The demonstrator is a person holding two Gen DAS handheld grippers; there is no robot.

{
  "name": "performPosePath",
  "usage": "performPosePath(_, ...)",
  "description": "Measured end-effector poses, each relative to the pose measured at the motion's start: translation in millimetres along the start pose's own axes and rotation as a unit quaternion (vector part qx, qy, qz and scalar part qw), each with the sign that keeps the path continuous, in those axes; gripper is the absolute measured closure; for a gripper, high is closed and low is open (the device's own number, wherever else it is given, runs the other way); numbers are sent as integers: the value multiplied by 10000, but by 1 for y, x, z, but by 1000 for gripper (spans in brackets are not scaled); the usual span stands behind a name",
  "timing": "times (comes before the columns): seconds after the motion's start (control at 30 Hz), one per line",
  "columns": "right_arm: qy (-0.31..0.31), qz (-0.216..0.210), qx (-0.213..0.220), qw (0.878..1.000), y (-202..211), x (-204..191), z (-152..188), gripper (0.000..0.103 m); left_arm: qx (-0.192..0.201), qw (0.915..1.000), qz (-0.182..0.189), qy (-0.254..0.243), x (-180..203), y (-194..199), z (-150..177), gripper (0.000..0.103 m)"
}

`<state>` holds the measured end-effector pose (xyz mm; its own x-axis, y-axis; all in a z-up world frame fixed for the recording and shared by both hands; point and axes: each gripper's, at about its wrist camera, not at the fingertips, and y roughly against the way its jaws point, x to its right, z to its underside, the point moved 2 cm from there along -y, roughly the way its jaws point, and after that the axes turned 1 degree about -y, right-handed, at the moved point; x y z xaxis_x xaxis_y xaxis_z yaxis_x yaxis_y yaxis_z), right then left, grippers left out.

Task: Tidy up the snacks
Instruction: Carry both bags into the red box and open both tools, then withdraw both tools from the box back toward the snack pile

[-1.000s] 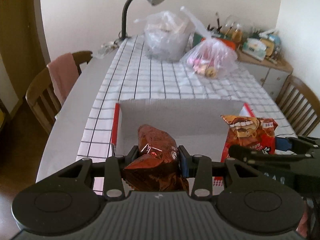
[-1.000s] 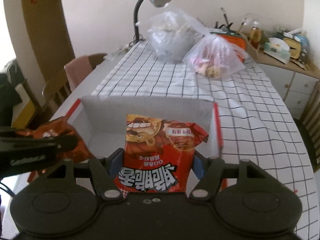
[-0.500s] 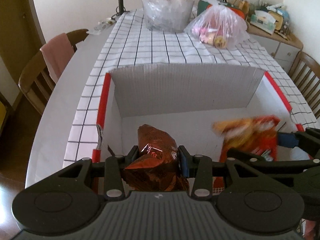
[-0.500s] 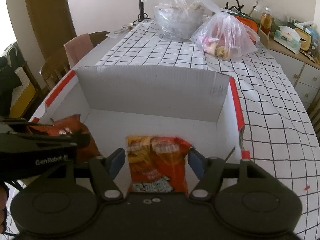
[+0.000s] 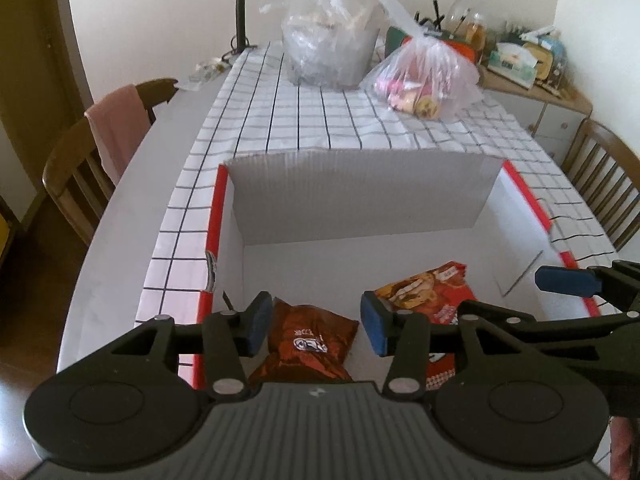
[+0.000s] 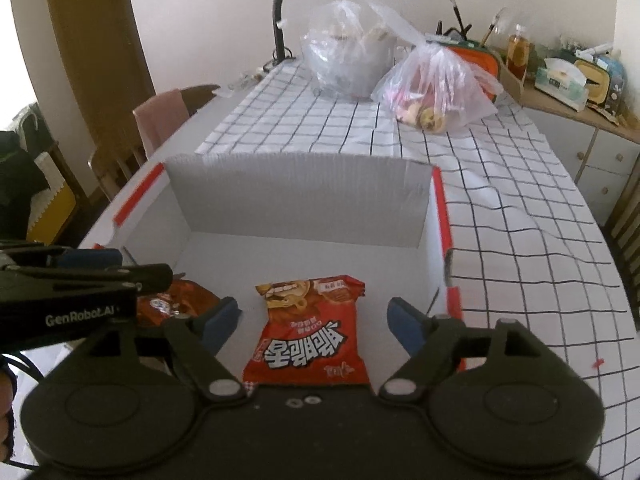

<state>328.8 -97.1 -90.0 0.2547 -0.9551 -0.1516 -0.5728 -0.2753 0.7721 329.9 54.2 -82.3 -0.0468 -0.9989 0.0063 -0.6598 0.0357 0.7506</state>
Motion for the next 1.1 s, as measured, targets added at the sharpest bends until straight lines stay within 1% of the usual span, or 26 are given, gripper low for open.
performPosePath(0.13, -25, -86, 165, 9998, 25, 1, 3, 18, 144, 9999, 25, -13, 4, 20, 1, 55)
performPosePath(0.2, -39, -110, 242, 9996, 35, 2, 4, 17, 233, 9997, 48, -22, 7, 31, 2, 51)
performPosePath(0.27, -50, -139, 323, 9994, 46, 3, 6, 16, 334, 9994, 57, -35, 9, 42, 4, 41)
performPosePath(0.3, -54, -141, 364, 9992, 52, 3, 7, 16, 390, 9992, 69, -47, 10, 48, 5, 40)
performPosePath(0.4, -59, -191, 488, 9986, 69, 3, 11, 12, 499, 9987, 105, -54, 14, 65, 9, 40)
performPosePath(0.5, -55, -265, 606, 9978, 83, 2, 16, 12, 598, 9981, 104, -75, 17, 80, 14, 39)
performPosePath(0.57, -53, -299, 681, 9972, 93, 2, 19, 10, 666, 9977, 131, -74, 19, 90, 18, 35)
performPosePath(0.7, -38, -375, 784, 9962, 109, 3, 28, 8, 797, 9966, 165, -118, 24, 108, 26, 34)
performPosePath(0.73, -39, -385, 822, 9959, 113, 3, 29, 3, 820, 9964, 177, -125, 24, 111, 28, 34)
performPosePath(0.77, -39, -407, 874, 9953, 117, 3, 32, 1, 843, 9962, 192, -130, 25, 115, 30, 33)
performPosePath(0.83, -42, -486, 940, 9944, 125, 4, 36, 1, 896, 9956, 218, -138, 25, 123, 34, 33)
performPosePath(0.97, -21, -549, 978, 9937, 136, 6, 46, 0, 996, 9945, 308, -128, 27, 135, 43, 26)
performPosePath(1.1, 25, -622, 964, 9934, 145, 5, 61, 0, 1020, 9939, 383, -164, 26, 146, 56, 25)
